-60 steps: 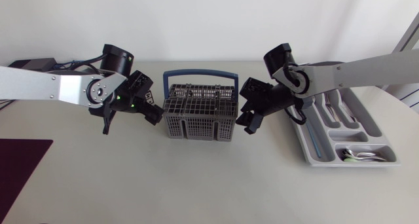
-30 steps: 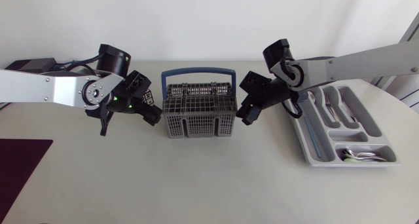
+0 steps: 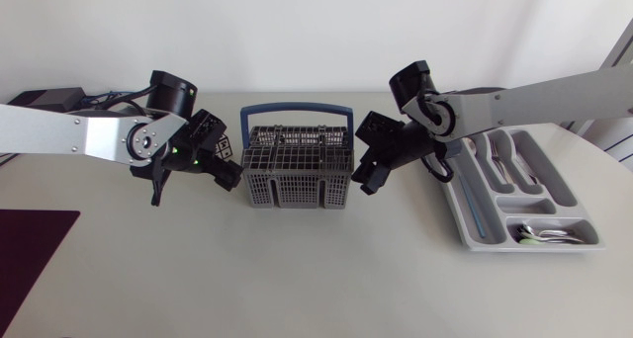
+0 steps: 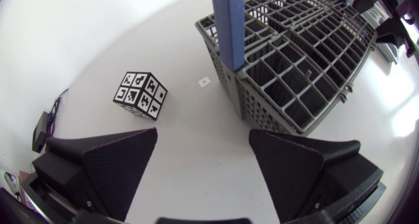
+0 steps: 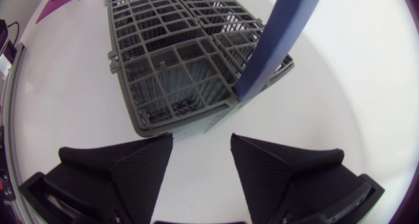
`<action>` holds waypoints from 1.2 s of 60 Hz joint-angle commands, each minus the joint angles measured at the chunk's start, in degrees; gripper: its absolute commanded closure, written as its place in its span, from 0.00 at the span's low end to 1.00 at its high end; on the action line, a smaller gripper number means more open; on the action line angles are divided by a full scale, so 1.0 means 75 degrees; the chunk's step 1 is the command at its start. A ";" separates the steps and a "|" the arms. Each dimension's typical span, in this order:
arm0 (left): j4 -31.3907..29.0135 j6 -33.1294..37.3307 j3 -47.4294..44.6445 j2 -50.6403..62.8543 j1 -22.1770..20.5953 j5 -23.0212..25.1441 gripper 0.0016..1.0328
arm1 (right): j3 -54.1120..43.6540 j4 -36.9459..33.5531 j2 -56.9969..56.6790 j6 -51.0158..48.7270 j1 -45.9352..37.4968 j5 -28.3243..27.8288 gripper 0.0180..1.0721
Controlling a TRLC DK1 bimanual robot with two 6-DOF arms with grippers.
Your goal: Transfer all utensils from the basket to the drawer tray.
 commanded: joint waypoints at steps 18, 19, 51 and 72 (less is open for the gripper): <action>0.0064 0.0057 -0.0065 -0.0045 -0.0214 0.0143 0.05 | -0.0119 0.0174 -0.0168 0.0247 0.0030 0.0049 0.37; 0.0064 0.0057 -0.0089 -0.0081 -0.0226 0.0143 0.05 | -0.0155 0.0209 -0.0168 0.0247 0.0030 0.0073 0.37; 0.0005 0.0069 -0.0370 -0.1030 0.0653 0.0143 0.04 | -0.1198 0.0513 -0.1117 0.0212 -0.0403 0.0764 0.04; -0.0054 -0.0271 -0.0909 -0.2706 0.1204 0.0143 0.04 | -0.2006 0.0748 -0.2992 0.0388 -0.1798 0.0448 0.04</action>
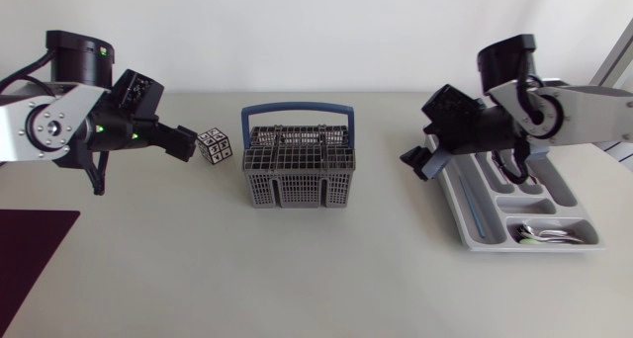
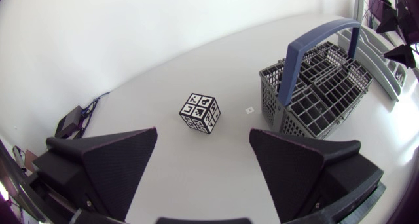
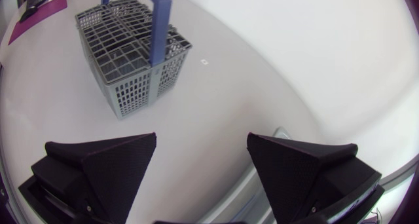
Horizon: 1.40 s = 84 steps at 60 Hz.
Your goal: Transfer all utensils from the basket to the drawer tray.
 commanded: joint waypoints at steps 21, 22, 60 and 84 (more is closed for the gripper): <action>0.0899 -0.1098 -0.1513 -0.2235 0.0322 0.0058 0.04 | -0.1086 0.0787 -0.1658 0.1449 -0.1495 -0.0607 0.04; 0.0899 -0.1098 -0.1525 -0.2246 0.0322 0.0058 0.04 | -0.1145 0.0892 -0.1729 0.1461 -0.1519 -0.0607 0.04; 0.2926 -0.2000 -0.4185 -0.5235 0.0228 0.0035 0.04 | -0.3747 0.2662 -0.4096 0.0769 -0.2515 -0.0536 0.04; 0.2999 -0.1872 -0.5352 -0.6631 0.0192 0.0006 0.04 | -0.5305 0.3681 -0.5772 0.1238 -0.2538 -0.0478 0.04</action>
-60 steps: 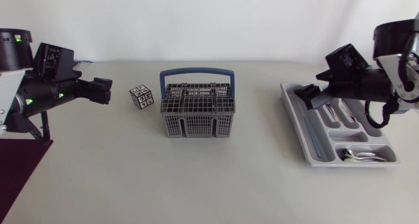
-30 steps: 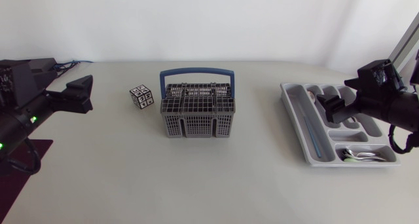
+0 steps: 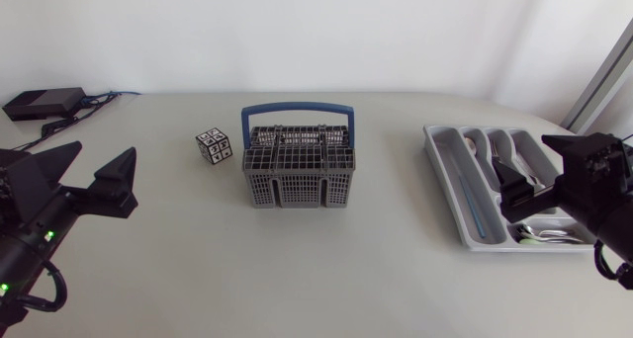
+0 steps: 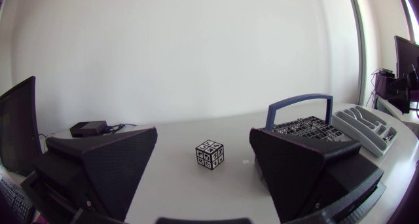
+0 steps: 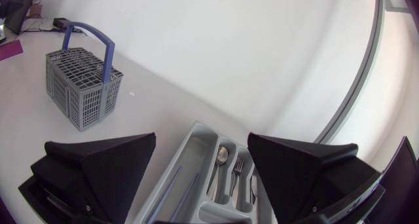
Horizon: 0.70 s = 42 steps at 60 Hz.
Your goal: Transfer all utensils from the basket to the drawer tray.
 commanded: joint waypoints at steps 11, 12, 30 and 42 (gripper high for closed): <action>-0.0321 -0.0172 -0.0724 -0.1025 0.0077 0.0084 0.04 | -0.1396 0.0890 -0.1588 0.1138 -0.0114 0.0548 0.04; -0.0352 -0.0184 -0.0754 -0.1083 0.0088 0.0090 0.05 | -0.1443 0.0890 -0.1670 0.1173 -0.0114 0.0548 0.04; -0.1047 -0.0456 -0.1417 -0.2381 0.0323 0.0222 0.05 | -0.1898 0.0146 -0.3114 0.2020 0.0277 0.0956 0.04; -0.1499 -0.0632 -0.1848 -0.3224 0.0477 0.0308 0.06 | -0.2147 -0.0443 -0.3953 0.2617 0.0597 0.1270 0.04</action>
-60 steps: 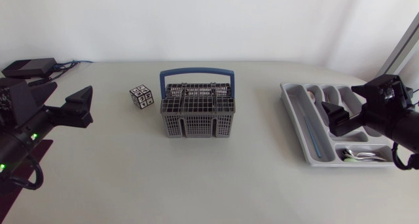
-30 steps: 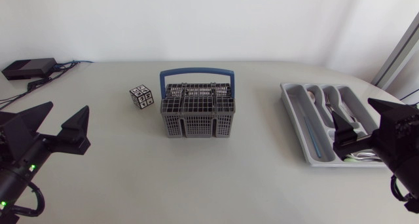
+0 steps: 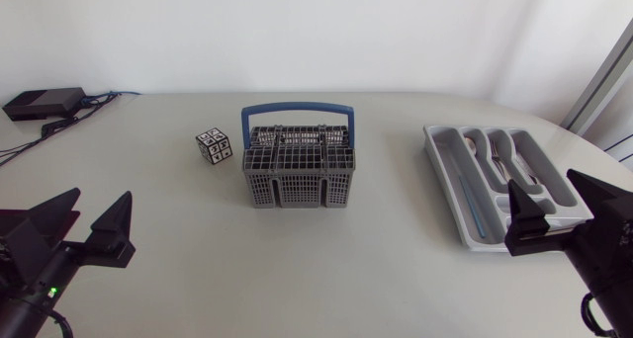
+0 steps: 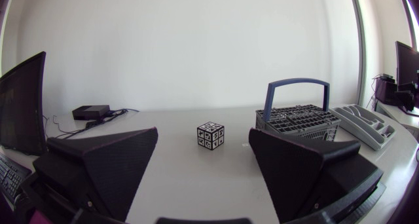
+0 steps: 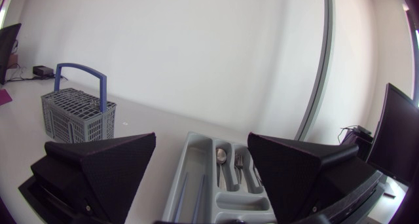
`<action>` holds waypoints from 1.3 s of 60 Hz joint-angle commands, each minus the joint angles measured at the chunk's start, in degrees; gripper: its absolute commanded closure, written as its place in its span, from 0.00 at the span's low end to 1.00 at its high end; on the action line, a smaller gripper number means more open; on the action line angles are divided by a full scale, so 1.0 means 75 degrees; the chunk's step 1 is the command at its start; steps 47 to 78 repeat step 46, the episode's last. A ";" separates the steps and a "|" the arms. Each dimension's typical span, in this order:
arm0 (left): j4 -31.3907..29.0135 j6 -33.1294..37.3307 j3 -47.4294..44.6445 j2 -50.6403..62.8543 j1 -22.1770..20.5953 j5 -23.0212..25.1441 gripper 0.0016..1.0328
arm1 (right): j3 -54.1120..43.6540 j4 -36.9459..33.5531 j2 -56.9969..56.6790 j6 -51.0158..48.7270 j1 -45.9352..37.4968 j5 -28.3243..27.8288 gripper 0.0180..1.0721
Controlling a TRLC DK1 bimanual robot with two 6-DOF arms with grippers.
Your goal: Transfer all utensils from the basket to the drawer tray.
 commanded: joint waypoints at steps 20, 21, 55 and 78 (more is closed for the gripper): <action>-0.0517 -0.0392 -0.0698 -0.1083 0.0243 0.0176 0.06 | -0.0617 -0.1105 -0.1604 0.1383 0.0632 0.0612 0.04; -0.0517 -0.0392 -0.0698 -0.1083 0.0243 0.0176 0.06 | -0.0634 -0.1147 -0.1664 0.1425 0.0655 0.0634 0.04; -0.0517 -0.0392 -0.0698 -0.1083 0.0243 0.0176 0.04 | -0.0780 -0.1491 -0.2152 0.1773 0.0841 0.0817 0.04; -0.0517 -0.0392 -0.0698 -0.1083 0.0243 0.0176 0.04 | -0.0780 -0.1491 -0.2152 0.1773 0.0841 0.0817 0.04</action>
